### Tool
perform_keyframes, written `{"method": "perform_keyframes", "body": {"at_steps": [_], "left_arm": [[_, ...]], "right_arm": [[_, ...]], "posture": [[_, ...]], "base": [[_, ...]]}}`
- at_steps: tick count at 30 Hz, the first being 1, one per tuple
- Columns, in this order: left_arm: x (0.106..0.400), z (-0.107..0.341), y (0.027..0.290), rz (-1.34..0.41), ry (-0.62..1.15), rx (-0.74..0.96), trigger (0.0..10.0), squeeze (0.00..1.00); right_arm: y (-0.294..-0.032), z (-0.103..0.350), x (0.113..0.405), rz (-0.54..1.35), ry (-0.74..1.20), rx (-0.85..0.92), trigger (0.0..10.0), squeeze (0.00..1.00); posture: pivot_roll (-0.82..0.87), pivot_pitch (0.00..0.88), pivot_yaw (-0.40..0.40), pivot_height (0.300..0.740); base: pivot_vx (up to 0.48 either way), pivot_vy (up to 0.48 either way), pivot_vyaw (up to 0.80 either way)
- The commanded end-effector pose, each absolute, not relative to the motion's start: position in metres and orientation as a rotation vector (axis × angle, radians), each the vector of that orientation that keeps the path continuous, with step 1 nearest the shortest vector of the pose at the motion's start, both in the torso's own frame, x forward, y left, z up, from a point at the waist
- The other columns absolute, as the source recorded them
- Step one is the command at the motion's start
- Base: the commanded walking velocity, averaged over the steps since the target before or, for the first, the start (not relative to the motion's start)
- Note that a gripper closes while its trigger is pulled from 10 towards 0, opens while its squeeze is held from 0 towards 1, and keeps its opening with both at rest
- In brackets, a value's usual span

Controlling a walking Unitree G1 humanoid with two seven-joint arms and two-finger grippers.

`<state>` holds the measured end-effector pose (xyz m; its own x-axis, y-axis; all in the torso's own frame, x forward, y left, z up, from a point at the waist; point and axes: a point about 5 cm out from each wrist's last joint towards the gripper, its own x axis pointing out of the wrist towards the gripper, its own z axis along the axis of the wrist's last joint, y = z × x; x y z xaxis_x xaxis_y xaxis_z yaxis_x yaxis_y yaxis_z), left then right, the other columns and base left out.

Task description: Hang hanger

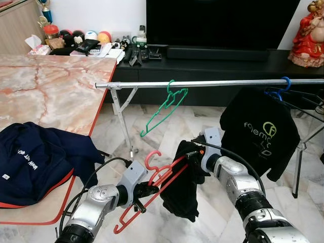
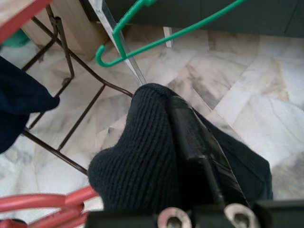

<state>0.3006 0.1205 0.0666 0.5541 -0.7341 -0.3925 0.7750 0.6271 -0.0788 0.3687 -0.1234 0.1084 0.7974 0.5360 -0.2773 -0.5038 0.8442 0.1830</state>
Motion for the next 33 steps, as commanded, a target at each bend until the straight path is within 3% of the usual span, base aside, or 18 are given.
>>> {"method": "perform_keyframes", "body": {"at_steps": [1,11,23,29,33], "left_arm": [[0.299,0.071,0.116,-0.932,0.395,0.08,10.0,0.0],[0.298,0.069,0.111,-0.935,0.395,0.043,10.0,0.0],[0.304,0.069,0.104,-0.903,0.389,-0.041,10.0,0.0],[0.303,0.068,0.105,-0.904,0.388,-0.048,10.0,0.0],[0.302,0.068,0.107,-0.907,0.388,-0.05,10.0,0.0]], "right_arm": [[-0.122,0.115,0.369,0.579,0.296,0.115,10.0,0.0],[-0.12,0.112,0.362,0.597,0.303,0.144,10.0,0.0],[-0.109,0.131,0.342,0.799,0.199,0.14,10.0,0.0],[-0.134,0.112,0.35,0.569,0.275,0.031,10.0,0.0],[-0.145,0.113,0.351,0.524,0.265,0.018,10.0,0.0]], "posture": [[0.03,0.058,-0.022,0.74],[0.03,0.059,-0.027,0.74],[0.02,0.056,-0.028,0.74],[0.02,0.059,-0.03,0.74],[0.02,0.061,-0.03,0.74]], "base": [[0.0,0.0,0.0],[0.0,0.0,0.0],[0.0,0.0,0.0],[0.0,0.0,0.0],[0.0,0.0,0.0]]}}
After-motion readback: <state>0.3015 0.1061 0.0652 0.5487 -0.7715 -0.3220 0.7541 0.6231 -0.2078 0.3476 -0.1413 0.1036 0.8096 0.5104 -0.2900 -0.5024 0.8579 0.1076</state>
